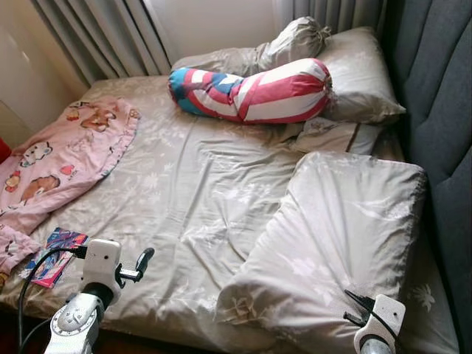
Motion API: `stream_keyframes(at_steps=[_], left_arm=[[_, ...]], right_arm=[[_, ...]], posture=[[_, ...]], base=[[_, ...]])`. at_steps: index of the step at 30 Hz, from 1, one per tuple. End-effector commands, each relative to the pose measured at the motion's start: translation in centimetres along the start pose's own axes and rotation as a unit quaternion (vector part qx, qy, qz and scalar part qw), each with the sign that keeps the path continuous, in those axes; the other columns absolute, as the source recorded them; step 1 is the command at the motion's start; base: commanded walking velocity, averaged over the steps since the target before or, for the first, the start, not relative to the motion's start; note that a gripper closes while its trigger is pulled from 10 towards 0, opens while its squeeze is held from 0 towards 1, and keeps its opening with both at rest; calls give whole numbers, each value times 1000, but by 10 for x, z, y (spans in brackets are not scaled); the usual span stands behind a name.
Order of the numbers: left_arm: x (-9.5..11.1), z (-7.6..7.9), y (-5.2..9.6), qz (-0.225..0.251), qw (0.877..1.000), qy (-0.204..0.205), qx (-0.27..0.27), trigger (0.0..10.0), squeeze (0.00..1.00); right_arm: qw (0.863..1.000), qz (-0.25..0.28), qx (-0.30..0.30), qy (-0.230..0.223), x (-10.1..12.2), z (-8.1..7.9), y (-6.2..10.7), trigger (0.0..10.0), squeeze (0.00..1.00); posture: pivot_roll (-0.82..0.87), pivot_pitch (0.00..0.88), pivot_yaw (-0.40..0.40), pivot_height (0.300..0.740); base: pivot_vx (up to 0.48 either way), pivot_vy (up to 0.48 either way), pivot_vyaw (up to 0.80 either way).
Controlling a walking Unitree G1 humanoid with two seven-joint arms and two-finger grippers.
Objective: Clean up the room
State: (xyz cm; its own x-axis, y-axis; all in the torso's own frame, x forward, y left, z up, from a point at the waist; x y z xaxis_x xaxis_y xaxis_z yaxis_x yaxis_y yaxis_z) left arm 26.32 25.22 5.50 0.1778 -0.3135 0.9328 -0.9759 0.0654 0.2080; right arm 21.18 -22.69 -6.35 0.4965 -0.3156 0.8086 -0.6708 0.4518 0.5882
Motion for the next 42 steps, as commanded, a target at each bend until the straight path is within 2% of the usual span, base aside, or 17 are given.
stream_keyframes(at_steps=[1,8,10,14,16,20,22,27,28,29,30,34,36,37,38,39,42], left_arm=[[-4,-1,-1,-8,1000,-8,6,10000,0],[-5,2,-5,-7,1000,-4,7,10000,0],[-5,3,-7,-7,1000,-1,9,10000,0],[-6,3,-9,-6,1000,0,11,10000,0],[-6,3,-9,-4,1000,2,14,10000,0],[-6,3,-11,-3,1000,3,16,10000,0],[-6,4,-12,-2,1000,4,16,10000,0],[-7,5,-13,-1,1000,6,17,10000,0],[-7,5,-13,-1,1000,6,17,10000,0],[-7,6,-14,-1,1000,5,16,10000,0],[-6,6,-14,-1,1000,5,16,10000,0],[-6,7,-15,1,1000,6,17,10000,0],[-7,7,-16,2,1000,7,17,10000,0],[-7,7,-16,2,1000,8,18,10000,0],[-7,8,-17,2,1000,9,18,10000,0],[-7,8,-17,2,1000,9,18,10000,0],[-9,8,-19,-2,999,23,26,10000,0]], right_arm=[[996,80,-35,2,30,10,-6,0,0],[985,132,-111,-14,54,35,-10,0,0],[972,165,-166,0,72,53,-11,0,0],[960,195,-201,11,87,64,-11,0,0],[942,229,-247,11,106,80,-9,0,0],[933,242,-265,10,120,89,-9,0,0],[941,226,-251,12,118,86,-13,10000,0],[961,186,-204,-1,99,66,-16,10000,0],[964,181,-196,-3,96,62,-16,10000,318],[967,176,-183,-5,92,55,-15,10000,847],[969,173,-178,-6,90,52,-15,10000,851],[973,163,-166,-7,85,44,-15,10000,835],[974,161,-160,-6,85,42,-16,10000,780],[975,162,-154,-6,86,40,-16,10000,694],[976,163,-141,-12,87,36,-16,10000,16],[976,163,-141,-12,87,36,-16,10000,16],[985,163,-38,-35,90,12,-17,10000,0]], posture=[[65,55,153,696],[51,45,147,696],[47,41,144,696],[44,37,140,696],[41,33,137,696],[37,30,134,696],[33,28,131,696],[35,25,130,696],[35,25,130,696],[36,23,129,696],[36,23,129,696],[34,19,127,696],[34,18,125,696],[34,18,125,696],[32,16,123,696],[32,16,123,696],[20,9,116,696]], base=[[0,0,0],[0,0,0],[0,0,0],[0,0,0],[0,0,0],[0,0,0],[0,0,0],[0,0,0],[0,0,0],[0,0,0],[0,0,0],[0,0,0],[0,0,0],[0,0,0],[0,0,0],[0,0,0],[0,0,0]])
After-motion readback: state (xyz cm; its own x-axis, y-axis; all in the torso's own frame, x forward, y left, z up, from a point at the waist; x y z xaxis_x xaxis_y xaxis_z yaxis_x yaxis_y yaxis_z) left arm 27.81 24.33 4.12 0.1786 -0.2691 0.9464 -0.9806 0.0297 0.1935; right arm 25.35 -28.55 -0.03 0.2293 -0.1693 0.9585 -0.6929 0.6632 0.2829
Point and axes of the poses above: a point about 5 cm out from each wrist's last joint towards the gripper, its own y axis pointing back from the gripper into the wrist, its own x axis along the axis of the wrist's last joint, z = x × y, the point moved 1 cm from there along -y, pointing out of the wrist towards the gripper, and after that the axes turned 8 degrees about -y, right-handed, at the moved point
